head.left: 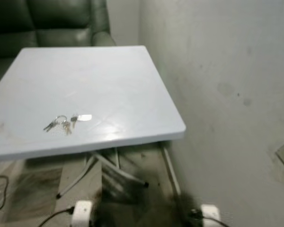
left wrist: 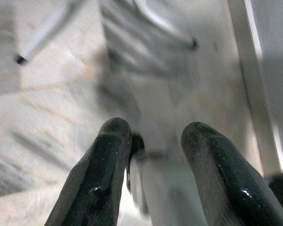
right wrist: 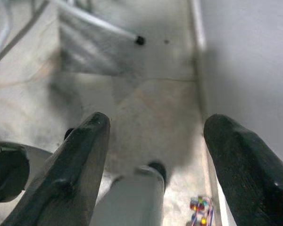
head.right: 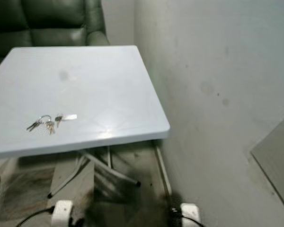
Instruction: Hang keys on a hook
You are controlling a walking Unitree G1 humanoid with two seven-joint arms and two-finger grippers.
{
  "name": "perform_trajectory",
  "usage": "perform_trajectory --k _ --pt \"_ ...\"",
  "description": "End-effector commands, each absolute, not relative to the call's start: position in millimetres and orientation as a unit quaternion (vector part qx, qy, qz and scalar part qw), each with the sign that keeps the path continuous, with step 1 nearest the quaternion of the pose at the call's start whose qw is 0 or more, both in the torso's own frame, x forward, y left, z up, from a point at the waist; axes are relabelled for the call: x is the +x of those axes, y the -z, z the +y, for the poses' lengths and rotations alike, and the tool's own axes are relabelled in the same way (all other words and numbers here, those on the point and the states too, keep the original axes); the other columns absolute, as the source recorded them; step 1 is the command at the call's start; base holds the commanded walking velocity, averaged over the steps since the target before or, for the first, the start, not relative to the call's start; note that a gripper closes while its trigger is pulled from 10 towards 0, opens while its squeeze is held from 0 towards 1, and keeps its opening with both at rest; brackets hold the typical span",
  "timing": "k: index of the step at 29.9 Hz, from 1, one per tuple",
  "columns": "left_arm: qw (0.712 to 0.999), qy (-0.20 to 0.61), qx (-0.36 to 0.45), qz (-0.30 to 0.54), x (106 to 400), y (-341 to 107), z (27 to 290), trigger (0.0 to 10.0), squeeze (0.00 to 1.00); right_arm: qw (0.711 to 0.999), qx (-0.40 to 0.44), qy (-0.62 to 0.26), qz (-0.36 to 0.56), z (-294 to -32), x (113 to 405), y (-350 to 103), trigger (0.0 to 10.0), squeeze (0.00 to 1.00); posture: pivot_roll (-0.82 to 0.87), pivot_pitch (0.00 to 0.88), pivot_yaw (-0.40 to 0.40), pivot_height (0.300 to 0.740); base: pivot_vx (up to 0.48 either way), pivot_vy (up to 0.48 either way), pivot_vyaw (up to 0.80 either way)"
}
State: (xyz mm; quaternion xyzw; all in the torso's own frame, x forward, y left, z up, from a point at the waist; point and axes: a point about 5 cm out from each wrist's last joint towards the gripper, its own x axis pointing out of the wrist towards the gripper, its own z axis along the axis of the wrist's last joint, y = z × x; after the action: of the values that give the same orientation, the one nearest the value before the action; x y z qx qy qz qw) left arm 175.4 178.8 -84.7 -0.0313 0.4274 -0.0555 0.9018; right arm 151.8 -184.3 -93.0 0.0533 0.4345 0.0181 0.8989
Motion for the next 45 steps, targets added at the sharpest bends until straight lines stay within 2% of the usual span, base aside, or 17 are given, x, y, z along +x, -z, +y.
perform_trajectory --k 1,12,21,45 --pt "0.896 0.058 -0.035 0.438 168.8 88.5 173.4 10.0 0.0 0.893 0.048 -0.01 0.446 -192.2 144.9 95.0 10.0 0.0 -0.04 0.0 -0.017 0.74 0.0 0.0 0.79" --pt "0.897 0.048 -0.039 0.438 170.3 88.1 173.8 10.0 0.0 0.893 0.061 -0.004 0.445 -191.9 144.5 95.1 10.0 0.0 -0.04 0.0 -0.018 0.74 0.0 0.0 0.79" --pt "0.896 0.043 -0.044 0.439 171.1 87.9 174.5 10.0 0.0 0.891 0.066 0.004 0.449 -192.1 143.5 95.9 10.0 0.0 -0.04 0.0 -0.018 0.74 0.0 0.0 0.0" --pt "0.898 0.022 -0.062 0.435 174.2 86.6 176.9 10.0 0.0 0.892 0.075 0.01 0.445 -192.8 144.7 95.3 10.0 0.0 -0.04 0.0 -0.02 0.74 0.0 0.414 0.0"
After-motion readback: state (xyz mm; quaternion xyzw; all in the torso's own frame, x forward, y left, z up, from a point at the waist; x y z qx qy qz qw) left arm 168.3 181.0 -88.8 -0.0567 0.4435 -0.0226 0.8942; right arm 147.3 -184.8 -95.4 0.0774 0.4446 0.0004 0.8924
